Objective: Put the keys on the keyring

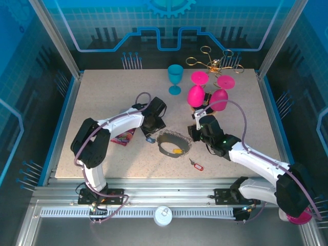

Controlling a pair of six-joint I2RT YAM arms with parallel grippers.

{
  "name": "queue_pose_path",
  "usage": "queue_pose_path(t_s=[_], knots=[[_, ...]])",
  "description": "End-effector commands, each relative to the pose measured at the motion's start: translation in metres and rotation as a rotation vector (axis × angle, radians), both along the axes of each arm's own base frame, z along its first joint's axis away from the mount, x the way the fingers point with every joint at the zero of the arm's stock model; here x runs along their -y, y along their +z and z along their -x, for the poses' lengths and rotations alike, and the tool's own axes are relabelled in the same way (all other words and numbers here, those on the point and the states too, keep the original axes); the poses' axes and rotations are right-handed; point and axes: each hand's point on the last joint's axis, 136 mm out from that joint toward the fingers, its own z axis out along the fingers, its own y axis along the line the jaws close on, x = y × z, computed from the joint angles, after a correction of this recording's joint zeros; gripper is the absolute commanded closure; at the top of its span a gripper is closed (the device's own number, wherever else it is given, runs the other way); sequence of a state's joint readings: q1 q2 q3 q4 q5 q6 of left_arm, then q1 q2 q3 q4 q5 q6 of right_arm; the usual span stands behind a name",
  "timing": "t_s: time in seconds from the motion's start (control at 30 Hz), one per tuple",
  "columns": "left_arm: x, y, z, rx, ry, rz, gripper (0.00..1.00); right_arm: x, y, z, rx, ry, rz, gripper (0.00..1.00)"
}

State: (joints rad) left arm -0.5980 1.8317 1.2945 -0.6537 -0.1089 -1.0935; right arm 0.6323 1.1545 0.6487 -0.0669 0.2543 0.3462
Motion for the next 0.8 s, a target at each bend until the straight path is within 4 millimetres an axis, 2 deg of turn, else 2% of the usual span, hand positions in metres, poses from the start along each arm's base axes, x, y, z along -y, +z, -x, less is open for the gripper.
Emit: queue_pose_path(t_s=[0.0,0.13,0.27,0.4,0.6,0.77], knots=[[0.004,0.006,0.0,-0.012,0.016,-0.034,0.37,0.0,-0.008,-0.003,-0.099,-0.085,-0.056,0.76],[-0.01,0.02,-0.007,0.054,0.04,-0.075,0.37,-0.034,-0.027,-0.003,-0.254,-0.012,-0.082,0.77],[-0.04,0.042,-0.01,0.152,0.092,-0.098,0.36,-0.077,-0.041,-0.012,-0.34,0.078,-0.045,0.72],[-0.076,0.057,-0.006,0.235,0.169,-0.076,0.35,-0.1,-0.063,-0.029,-0.413,0.116,0.015,0.74],[-0.112,0.063,0.011,0.288,0.245,-0.076,0.34,-0.111,-0.097,-0.045,-0.503,0.123,0.117,0.76],[-0.125,0.06,0.02,0.299,0.265,-0.085,0.34,-0.121,-0.106,-0.047,-0.546,0.152,0.108,0.75]])
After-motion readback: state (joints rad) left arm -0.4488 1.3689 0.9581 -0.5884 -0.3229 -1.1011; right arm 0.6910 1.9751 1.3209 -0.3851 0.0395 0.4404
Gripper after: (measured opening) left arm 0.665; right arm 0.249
